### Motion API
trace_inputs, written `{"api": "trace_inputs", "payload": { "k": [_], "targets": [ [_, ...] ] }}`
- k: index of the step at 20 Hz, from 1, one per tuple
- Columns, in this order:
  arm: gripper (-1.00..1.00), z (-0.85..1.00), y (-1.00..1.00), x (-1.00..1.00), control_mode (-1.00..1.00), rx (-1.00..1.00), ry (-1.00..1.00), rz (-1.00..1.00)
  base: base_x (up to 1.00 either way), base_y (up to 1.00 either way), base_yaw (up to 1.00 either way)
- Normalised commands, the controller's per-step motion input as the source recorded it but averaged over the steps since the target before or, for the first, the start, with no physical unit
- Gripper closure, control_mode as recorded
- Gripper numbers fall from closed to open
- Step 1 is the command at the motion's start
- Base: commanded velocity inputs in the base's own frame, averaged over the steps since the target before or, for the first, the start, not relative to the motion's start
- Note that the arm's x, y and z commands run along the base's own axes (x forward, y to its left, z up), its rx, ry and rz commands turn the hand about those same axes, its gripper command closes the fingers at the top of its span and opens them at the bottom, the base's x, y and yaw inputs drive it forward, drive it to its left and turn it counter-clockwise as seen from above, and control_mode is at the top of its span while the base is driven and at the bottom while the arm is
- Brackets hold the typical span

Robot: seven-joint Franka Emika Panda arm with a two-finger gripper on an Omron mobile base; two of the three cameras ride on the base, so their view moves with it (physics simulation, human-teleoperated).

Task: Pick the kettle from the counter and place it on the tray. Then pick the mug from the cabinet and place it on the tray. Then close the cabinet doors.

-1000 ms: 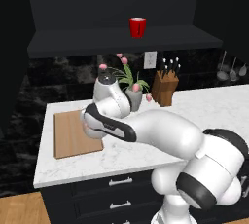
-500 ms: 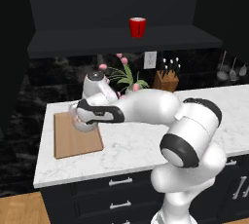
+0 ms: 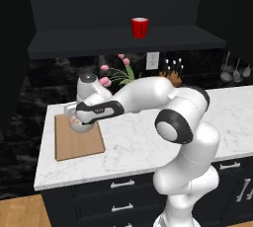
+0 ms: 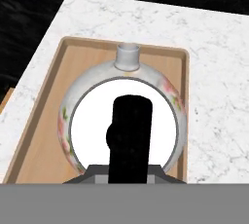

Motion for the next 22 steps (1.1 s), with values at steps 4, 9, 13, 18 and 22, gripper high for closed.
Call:
{"api": "trace_inputs", "payload": {
  "k": [4,9,13,18,22],
  "targets": [
    [1.00,-0.22,0.12,0.26,-1.00,0.00,0.00,-0.03,0.00,0.00,0.00],
    [1.00,-0.27,0.01,0.09,-1.00,0.00,0.04,-0.04,0.00,0.00,0.00],
    [1.00,-0.24,0.00,0.12,-1.00,0.00,0.00,-0.03,0.00,0.00,0.00],
    [-1.00,-0.25,0.00,0.04,-1.00,0.00,0.03,-0.01,0.00,0.00,0.00],
    [-1.00,-0.06,-0.01,0.00,-1.00,-0.01,-0.01,-0.01,0.00,0.00,0.00]
  ]
}}
